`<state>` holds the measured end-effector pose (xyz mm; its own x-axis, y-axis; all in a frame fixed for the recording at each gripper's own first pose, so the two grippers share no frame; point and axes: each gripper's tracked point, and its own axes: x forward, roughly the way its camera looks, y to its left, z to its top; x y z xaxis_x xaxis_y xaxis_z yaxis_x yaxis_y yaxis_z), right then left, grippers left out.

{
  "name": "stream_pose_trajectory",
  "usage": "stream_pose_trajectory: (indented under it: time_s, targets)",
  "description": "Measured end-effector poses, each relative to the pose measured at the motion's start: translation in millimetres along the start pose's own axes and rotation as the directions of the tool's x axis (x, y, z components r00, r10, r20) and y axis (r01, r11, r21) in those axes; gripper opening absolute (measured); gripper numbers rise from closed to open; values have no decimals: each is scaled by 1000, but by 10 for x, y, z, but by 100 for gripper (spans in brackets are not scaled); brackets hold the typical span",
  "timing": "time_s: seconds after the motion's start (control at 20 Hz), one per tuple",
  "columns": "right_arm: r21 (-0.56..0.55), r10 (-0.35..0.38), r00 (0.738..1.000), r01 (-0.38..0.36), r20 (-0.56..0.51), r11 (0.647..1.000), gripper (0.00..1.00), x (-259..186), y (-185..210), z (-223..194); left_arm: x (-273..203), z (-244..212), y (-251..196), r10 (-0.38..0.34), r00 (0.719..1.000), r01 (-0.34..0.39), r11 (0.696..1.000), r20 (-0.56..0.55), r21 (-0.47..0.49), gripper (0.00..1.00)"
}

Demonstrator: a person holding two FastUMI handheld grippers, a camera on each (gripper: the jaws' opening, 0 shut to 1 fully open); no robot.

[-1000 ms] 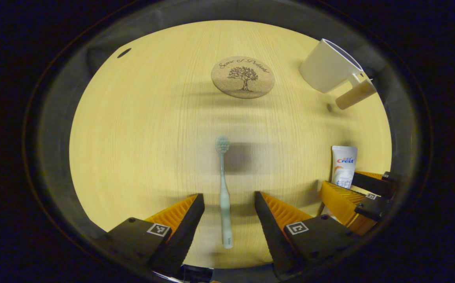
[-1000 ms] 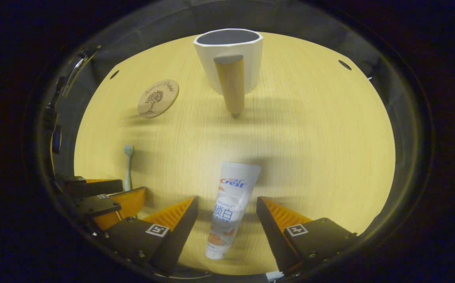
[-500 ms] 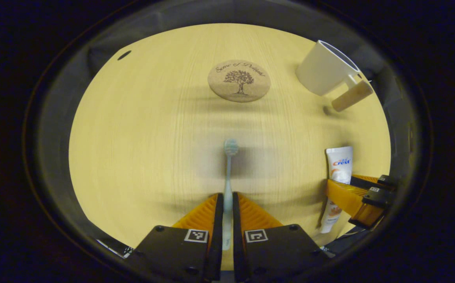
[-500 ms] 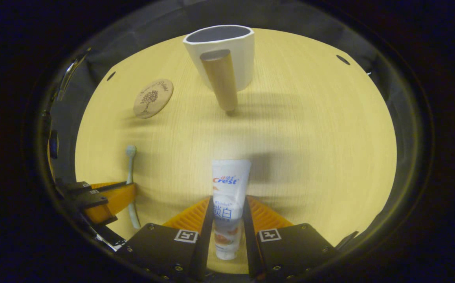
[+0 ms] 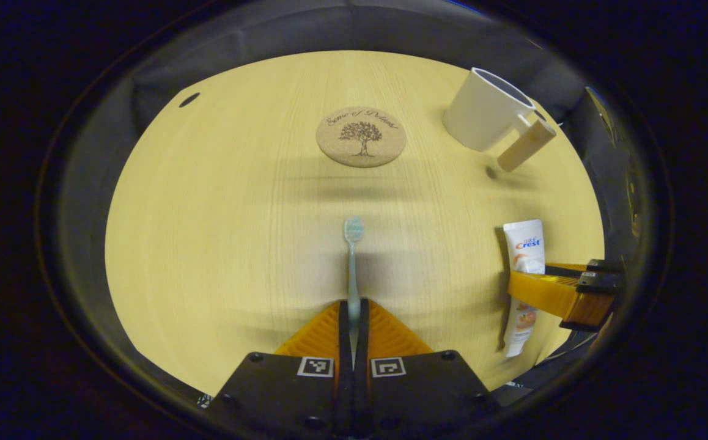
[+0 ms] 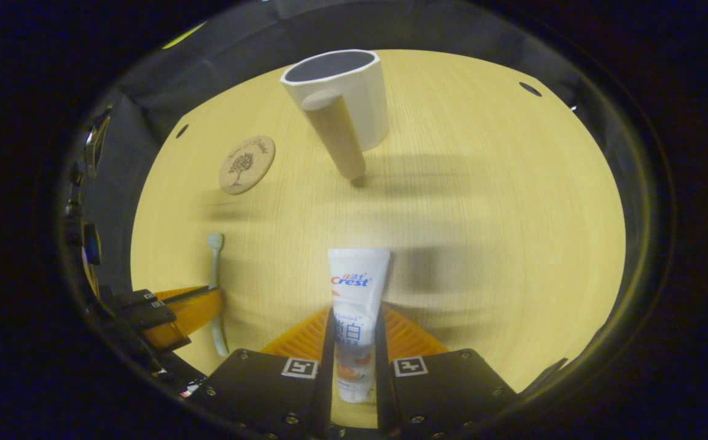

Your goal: Put the toothbrush and toothpaste on the desktop into the cup, then pick up the cup and place it on the coaster on the desktop.

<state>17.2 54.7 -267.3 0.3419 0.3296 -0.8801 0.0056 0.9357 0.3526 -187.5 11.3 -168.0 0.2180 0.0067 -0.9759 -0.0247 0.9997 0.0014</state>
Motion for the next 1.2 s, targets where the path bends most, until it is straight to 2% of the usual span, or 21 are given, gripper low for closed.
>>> stream_pose_trajectory:
  time_s: [0.3,0.45,0.55,0.65,1.05,1.2]
  targets:
    - [-80,29,992,-19,126,997,30,-129,46,68,-34,2,25,-30,995,37,997,97,-63,8]
    - [-141,23,980,5,199,990,30,-235,44,104,-117,-16,62,-42,989,58,993,143,-106,8]
    - [-166,39,969,3,245,986,30,-321,79,134,-181,-38,23,-63,983,86,987,170,-132,6]
    - [-174,58,957,-9,283,985,30,-415,109,154,-262,-49,25,-72,977,104,983,201,-151,8]
    - [-224,116,901,-22,418,974,31,-729,204,260,-779,103,31,-87,926,163,970,368,-180,6]
    - [-235,137,866,-23,482,972,30,-886,280,401,-1018,231,58,-91,897,180,969,432,-170,6]
